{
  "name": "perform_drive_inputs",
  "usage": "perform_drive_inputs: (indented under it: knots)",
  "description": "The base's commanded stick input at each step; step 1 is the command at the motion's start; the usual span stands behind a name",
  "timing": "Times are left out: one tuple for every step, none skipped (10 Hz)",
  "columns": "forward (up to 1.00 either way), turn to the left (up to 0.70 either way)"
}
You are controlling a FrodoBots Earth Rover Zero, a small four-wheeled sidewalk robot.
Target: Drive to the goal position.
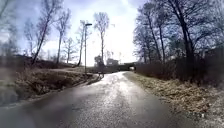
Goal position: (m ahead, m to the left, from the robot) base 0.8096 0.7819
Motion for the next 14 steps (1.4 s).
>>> perform_drive_inputs:
  knots:
    - [0.0, -0.21]
    - [0.0, -0.1]
    - [0.0, 0.04]
    - [0.0, 0.16]
    - [0.0, 0.43]
    - [0.0, 0.55]
    - [0.0, 0.69]
    - [0.0, 0.8]
    - [0.0, 0.84]
    - [0.0, 0.85]
    - [0.0, 0.85]
    - [0.0, 0.85]
    - [0.0, 0.85]
    - [0.0, 0.85]
